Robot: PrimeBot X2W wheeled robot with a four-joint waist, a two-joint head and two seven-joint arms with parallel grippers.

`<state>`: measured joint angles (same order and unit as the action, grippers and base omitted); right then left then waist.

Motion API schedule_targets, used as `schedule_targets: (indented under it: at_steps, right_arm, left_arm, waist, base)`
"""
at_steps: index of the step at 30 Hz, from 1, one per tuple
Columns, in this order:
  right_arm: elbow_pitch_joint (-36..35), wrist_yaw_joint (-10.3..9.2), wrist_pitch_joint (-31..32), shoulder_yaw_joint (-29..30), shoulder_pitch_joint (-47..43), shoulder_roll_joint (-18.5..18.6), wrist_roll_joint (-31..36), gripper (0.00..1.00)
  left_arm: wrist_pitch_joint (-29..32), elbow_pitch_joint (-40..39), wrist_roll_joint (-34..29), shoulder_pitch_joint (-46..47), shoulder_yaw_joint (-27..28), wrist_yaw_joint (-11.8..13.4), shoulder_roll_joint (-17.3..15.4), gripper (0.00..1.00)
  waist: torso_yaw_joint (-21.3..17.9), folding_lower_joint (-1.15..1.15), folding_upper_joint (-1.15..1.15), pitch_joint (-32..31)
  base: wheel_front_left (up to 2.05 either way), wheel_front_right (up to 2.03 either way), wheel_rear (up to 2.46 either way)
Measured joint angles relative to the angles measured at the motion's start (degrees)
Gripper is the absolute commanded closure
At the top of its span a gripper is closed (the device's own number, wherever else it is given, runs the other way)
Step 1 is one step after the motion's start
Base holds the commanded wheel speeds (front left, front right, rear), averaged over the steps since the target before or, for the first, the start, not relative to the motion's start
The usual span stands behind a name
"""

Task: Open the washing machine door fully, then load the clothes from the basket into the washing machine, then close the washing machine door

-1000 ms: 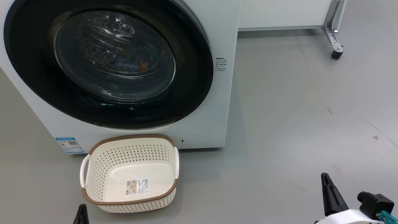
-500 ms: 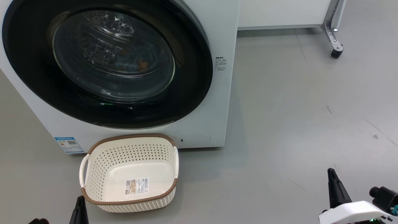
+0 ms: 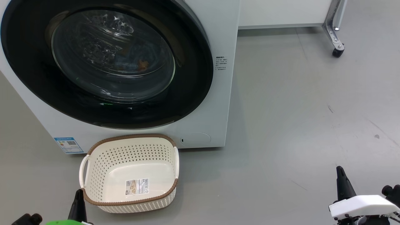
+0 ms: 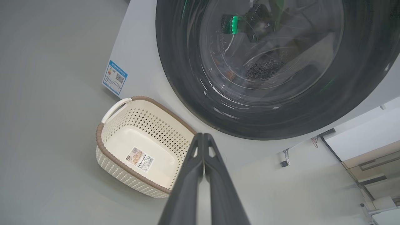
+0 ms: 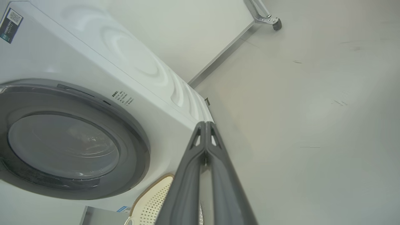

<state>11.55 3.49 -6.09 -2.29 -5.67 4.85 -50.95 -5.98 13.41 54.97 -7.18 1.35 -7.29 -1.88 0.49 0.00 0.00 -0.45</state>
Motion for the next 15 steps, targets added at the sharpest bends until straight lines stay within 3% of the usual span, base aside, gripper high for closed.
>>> schedule_targets:
  at_steps: [15]
  right_arm:
    - [1.0,1.00,2.5,1.8,2.2,-0.1,-11.5,1.00]
  left_arm:
    - [2.9,0.7,10.2,2.6,0.1,0.0,-0.7,1.00]
  waist:
    - [-0.1,0.00,0.00,0.2]
  base:
    - [0.00,0.00,0.00]
